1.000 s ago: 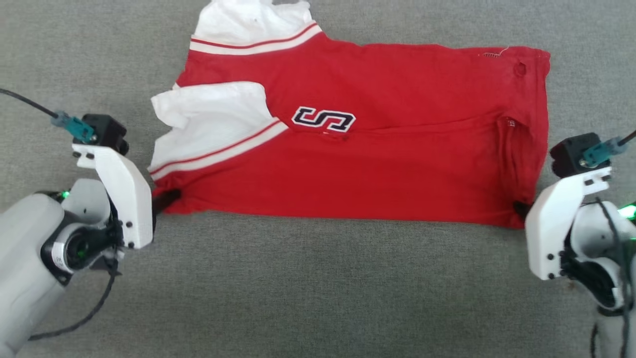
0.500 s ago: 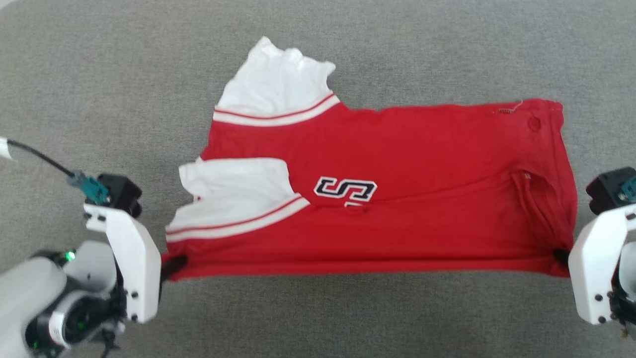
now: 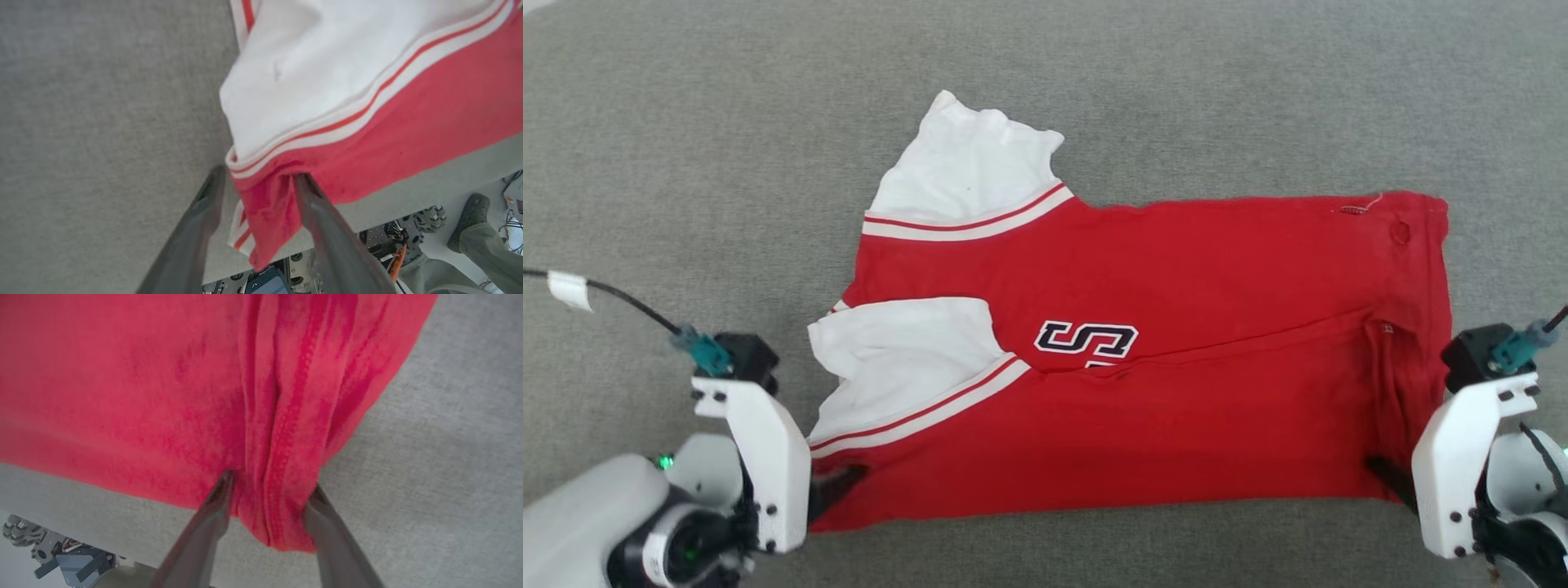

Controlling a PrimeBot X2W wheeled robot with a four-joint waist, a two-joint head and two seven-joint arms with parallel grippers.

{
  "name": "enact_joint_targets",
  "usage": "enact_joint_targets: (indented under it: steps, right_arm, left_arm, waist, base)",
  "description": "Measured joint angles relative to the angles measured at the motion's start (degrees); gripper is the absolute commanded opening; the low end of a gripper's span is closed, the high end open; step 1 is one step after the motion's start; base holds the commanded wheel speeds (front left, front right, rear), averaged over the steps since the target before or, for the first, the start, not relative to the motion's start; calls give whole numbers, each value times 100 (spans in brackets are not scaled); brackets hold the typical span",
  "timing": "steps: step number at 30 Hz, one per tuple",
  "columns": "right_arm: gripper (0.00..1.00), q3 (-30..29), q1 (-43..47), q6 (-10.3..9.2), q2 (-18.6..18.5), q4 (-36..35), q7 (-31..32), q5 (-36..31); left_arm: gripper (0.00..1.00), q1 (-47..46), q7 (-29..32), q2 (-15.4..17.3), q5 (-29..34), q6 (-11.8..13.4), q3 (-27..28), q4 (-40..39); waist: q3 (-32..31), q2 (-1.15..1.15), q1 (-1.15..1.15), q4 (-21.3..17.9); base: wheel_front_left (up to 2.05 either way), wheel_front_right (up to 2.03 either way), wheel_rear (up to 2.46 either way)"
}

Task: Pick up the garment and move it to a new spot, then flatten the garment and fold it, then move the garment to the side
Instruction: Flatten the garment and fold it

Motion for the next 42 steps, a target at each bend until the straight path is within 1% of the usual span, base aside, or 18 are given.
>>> enact_joint_targets:
  steps: [4, 7, 11, 14, 18, 21, 23, 24, 26, 27, 30, 32, 34, 39, 42]
  right_arm:
    - [100, -33, -88, 0, 75, -63, -214, -49]
    - [100, -134, -105, 0, 157, -283, -383, -92]
    - [100, -259, -195, -1, 397, -660, -791, -103]
    - [100, -293, -278, -1, 621, -909, -1300, -146]
    - [100, -259, -496, -1, 875, -1125, -2180, -305]
    - [100, -224, -602, -1, 1035, -1156, -2896, -470]
    - [100, -215, -725, -1, 1145, -1129, -3408, -599]
    - [100, -266, -879, -1, 1223, -1057, -3955, -727]
    - [100, -304, -1021, -1, 1250, -965, -4497, -811]
    - [100, -313, -1071, -1, 1258, -895, -4725, -837]
    - [100, -288, -1130, -1, 1272, -636, -5276, -631]
    - [100, -229, -1133, -1, 1276, -482, -5498, -515]
    - [100, -143, -1133, -1, 1277, -353, -5591, -475]
    - [100, 168, -1133, -1, 1285, -104, -5480, -355]
    - [100, 331, -1194, -1, 1285, 20, -5346, -338]
  left_arm:
    - [100, -241, -2, 57, -13, -60, 186, 42]
    - [100, -501, 47, 294, 2, -66, 369, -60]
    - [100, -949, 194, 593, 169, -70, 558, -175]
    - [100, -1352, 338, 716, 350, -158, 679, -155]
    - [100, -1852, 622, 761, 495, -216, 789, 93]
    - [100, -2252, 791, 717, 620, -312, 843, 352]
    - [100, -2486, 882, 668, 759, -453, 850, 588]
    - [100, -2689, 934, 591, 832, -557, 868, 888]
    - [100, -2871, 999, 509, 917, -667, 849, 1166]
    - [100, -2947, 1018, 448, 917, -709, 853, 1304]
    - [100, -3154, 1116, 300, 983, -856, 822, 1708]
    - [100, -3248, 1167, 209, 1048, -934, 788, 1941]
    - [100, -3325, 1240, 122, 1054, -950, 772, 2165]
    - [100, -3484, 1365, -20, 1241, -1053, 609, 2728]
    - [100, -3528, 1397, -127, 1215, -1053, 610, 3055]
  waist:
    - [35, 0, 0, -99]
    - [66, 0, 0, -193]
    - [120, 0, 0, -352]
    - [173, 0, 0, -507]
    - [259, 0, 0, -761]
    - [337, 0, 0, -973]
    - [397, 0, 0, -1117]
    - [459, 0, 0, -1263]
    - [525, 0, 0, -1409]
    - [558, 0, 0, -1479]
    - [659, 0, 0, -1676]
    - [722, 0, 0, -1792]
    - [788, 0, 0, -1890]
    - [974, 0, 0, -2042]
    - [1066, 0, 0, -2089]
  base:
    - [0, 0, 0]
    - [0, 0, 0]
    - [0, 0, 0]
    - [0, 0, 0]
    - [0, 0, 0]
    - [0, 0, 0]
    - [0, 0, 0]
    - [0, 0, 0]
    - [0, 0, 0]
    - [0, 0, 0]
    - [0, 0, 0]
    - [0, 0, 0]
    - [0, 0, 0]
    - [0, 0, 0]
    - [0, 0, 0]
